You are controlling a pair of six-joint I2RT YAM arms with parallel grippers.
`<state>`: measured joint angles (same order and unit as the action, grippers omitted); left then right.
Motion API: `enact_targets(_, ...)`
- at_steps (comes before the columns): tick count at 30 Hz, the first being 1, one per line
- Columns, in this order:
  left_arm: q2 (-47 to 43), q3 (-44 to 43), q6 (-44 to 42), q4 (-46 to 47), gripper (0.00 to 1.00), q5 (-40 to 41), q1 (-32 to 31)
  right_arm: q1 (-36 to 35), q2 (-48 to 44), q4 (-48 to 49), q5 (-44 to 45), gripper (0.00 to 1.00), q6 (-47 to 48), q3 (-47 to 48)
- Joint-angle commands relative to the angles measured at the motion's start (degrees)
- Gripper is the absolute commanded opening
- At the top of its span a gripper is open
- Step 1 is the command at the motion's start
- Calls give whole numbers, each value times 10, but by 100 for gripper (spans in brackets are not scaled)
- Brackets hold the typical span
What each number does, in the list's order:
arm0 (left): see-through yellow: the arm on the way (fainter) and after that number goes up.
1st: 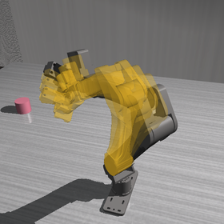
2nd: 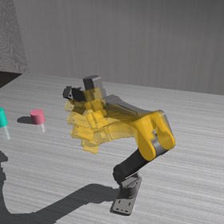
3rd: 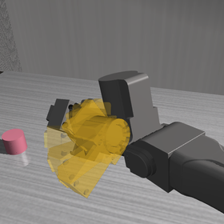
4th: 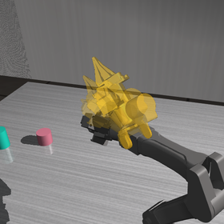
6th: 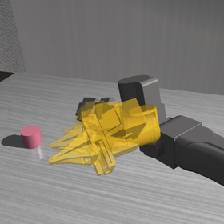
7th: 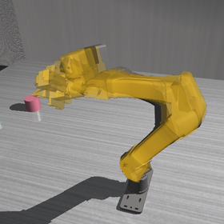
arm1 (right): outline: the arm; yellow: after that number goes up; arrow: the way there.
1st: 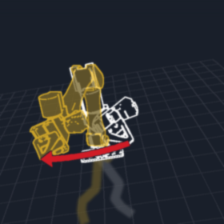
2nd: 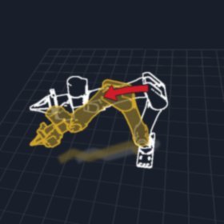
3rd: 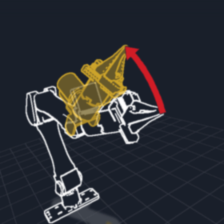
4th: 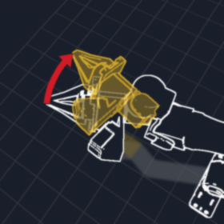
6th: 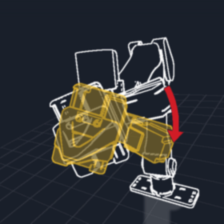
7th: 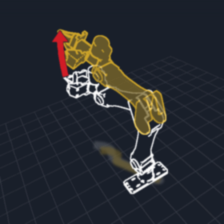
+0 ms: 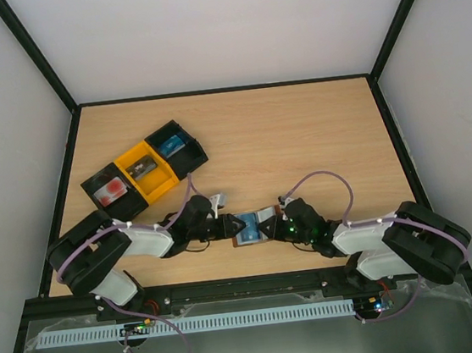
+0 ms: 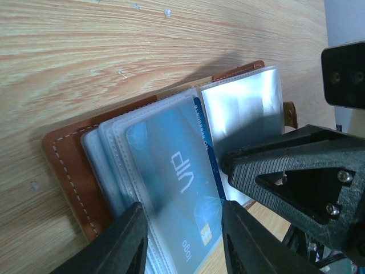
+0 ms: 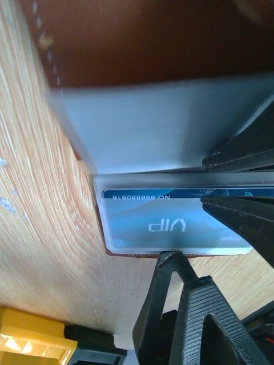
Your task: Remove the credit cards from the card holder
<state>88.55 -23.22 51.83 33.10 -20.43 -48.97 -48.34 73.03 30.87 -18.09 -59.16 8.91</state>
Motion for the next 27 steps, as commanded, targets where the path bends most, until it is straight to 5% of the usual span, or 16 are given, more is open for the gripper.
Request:
enact_targets(1,20,-6,-8,-15,37,0,-4,3,10,-16,0,15,15,21)
enact_targets(12,62,-8,-7,7,3,2,-5,2,51,14,-8,12,11,17)
enact_targets(15,66,-11,-10,-4,3,11,-5,3,38,18,-6,3,10,12)
enact_targets(21,76,-18,-27,-41,3,39,-1,3,10,-5,10,2,18,10)
enact_targets(27,79,-10,-29,-32,3,49,-1,3,24,43,-16,12,12,-9)
